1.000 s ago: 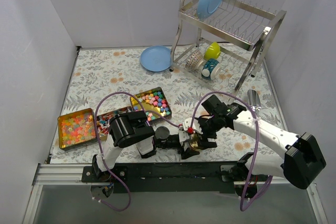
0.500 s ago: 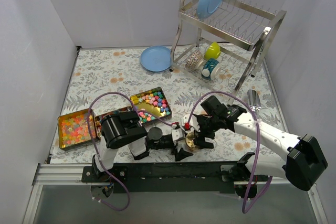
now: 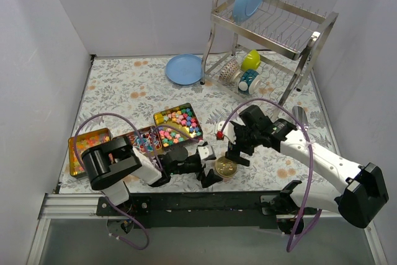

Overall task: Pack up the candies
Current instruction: Reset both arms

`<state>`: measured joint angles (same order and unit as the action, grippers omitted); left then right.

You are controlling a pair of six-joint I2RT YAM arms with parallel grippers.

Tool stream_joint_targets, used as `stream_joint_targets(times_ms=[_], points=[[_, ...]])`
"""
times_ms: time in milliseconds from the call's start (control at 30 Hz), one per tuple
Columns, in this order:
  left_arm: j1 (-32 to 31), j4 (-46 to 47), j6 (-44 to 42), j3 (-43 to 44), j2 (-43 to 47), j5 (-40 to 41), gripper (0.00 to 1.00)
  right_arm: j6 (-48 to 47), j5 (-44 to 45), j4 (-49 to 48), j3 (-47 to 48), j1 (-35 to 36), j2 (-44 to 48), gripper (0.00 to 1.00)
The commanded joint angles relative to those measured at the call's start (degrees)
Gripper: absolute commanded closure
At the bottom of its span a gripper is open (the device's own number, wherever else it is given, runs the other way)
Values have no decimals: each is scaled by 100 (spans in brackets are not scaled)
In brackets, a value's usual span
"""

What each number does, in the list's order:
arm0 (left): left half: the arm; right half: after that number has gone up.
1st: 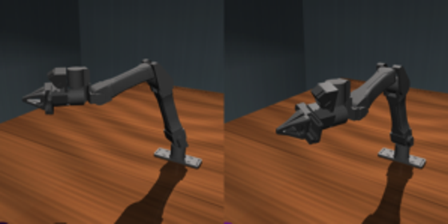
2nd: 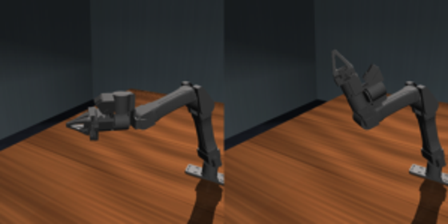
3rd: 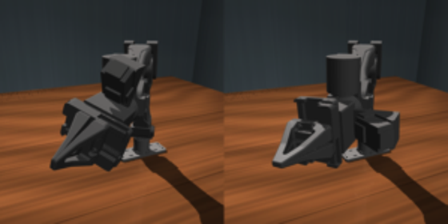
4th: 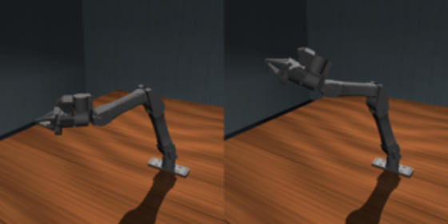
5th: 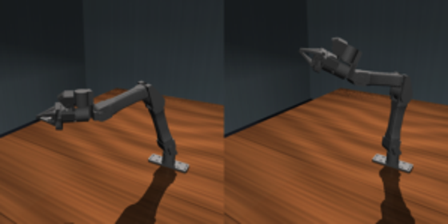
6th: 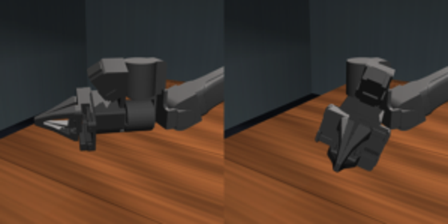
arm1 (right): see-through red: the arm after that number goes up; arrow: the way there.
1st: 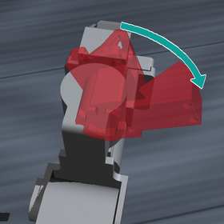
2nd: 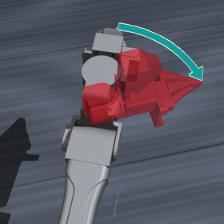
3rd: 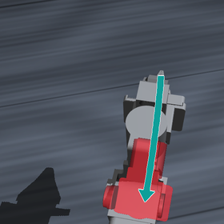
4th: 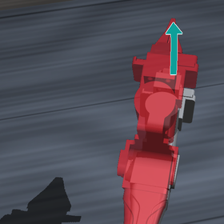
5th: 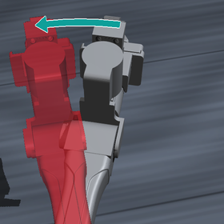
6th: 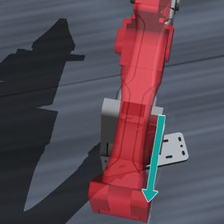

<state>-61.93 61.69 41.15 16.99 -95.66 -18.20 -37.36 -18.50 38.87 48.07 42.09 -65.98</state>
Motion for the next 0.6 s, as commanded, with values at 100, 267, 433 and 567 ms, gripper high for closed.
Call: stream_joint_targets(times_ms=[100,267,433,567], points=[[655,-2640,-10,339,2229,387,2,1291,838,67,1089,-534,-178,2],[1218,-4031,34,1014,3474,737,2,2426,1824,112,1354,-719,-250,2],[1727,-5447,86,1534,3896,959,2,2594,2140,-134,1284,-877,-179,2],[2718,-6071,262,1895,4055,896,2,2532,2132,-187,1459,-1053,-197,2]])
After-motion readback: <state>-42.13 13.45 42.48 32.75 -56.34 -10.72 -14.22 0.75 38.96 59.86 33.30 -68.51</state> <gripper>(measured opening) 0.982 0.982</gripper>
